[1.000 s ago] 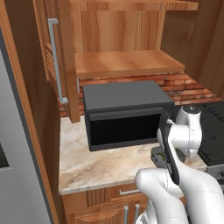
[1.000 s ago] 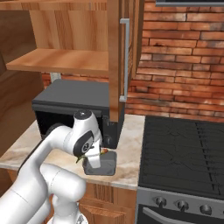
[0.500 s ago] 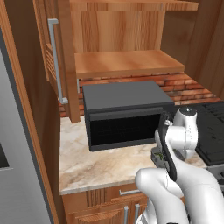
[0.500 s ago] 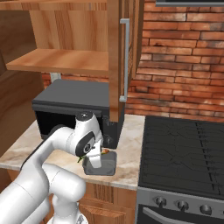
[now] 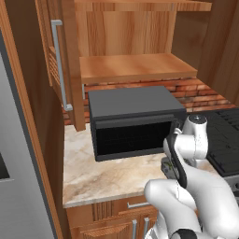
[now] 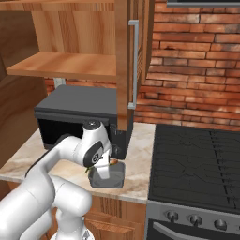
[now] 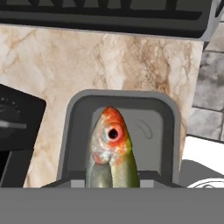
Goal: Retrieve the tupperware from the cabinet, then place the raw meat into the tupperware to avoid contamination.
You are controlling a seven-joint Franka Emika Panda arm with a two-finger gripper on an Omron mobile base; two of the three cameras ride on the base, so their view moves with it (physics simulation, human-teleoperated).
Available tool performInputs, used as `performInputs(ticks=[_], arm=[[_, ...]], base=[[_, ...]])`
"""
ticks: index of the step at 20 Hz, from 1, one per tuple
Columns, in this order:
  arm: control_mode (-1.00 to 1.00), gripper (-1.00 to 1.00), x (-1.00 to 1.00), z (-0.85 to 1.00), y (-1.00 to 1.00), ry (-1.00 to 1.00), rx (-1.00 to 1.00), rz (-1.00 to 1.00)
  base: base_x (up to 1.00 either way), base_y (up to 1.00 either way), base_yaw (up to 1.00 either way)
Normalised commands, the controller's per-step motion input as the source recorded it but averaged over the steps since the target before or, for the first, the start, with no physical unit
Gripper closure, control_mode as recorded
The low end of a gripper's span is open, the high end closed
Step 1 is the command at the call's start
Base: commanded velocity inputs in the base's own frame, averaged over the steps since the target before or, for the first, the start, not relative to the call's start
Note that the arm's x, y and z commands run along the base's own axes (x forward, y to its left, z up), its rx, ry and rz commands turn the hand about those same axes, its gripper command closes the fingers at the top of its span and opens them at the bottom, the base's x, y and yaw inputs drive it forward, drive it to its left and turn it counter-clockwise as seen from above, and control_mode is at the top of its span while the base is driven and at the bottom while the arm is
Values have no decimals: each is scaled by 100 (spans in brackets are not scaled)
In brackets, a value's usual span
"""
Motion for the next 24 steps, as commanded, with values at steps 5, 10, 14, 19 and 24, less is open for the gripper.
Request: performInputs(ticks=[5,10,14,19,24], arm=[[-100,100,12,-7,-4,0,0,-2],[-100,100,3,-9,-4,0,0,-1],[-100,100,0,-13,-6,0,0,-2],[-100,100,1,-13,-4,0,0,-2],[-100,100,3,-12,-1,0,0,-1]], base=[[0,0,0],[0,0,0],[0,0,0],[0,0,0],[0,0,0]])
